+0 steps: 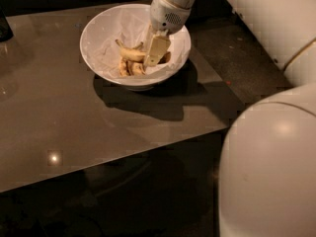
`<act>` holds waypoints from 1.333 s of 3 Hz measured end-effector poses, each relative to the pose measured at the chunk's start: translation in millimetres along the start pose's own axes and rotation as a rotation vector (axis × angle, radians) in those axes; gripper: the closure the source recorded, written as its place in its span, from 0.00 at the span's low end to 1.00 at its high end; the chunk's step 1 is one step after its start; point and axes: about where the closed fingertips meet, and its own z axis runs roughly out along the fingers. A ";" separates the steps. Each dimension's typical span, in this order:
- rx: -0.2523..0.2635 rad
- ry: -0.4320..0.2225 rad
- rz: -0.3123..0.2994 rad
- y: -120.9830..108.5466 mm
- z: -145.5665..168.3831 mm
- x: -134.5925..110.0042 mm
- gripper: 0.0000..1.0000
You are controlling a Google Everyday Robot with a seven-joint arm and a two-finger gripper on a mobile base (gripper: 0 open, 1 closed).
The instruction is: Pick banana from white bowl
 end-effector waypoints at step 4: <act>0.053 -0.051 0.051 80.3 -53.5 -8.6 1.00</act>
Offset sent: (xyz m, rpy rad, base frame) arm -0.0150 -0.0032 0.0206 0.0099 -0.0442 0.0042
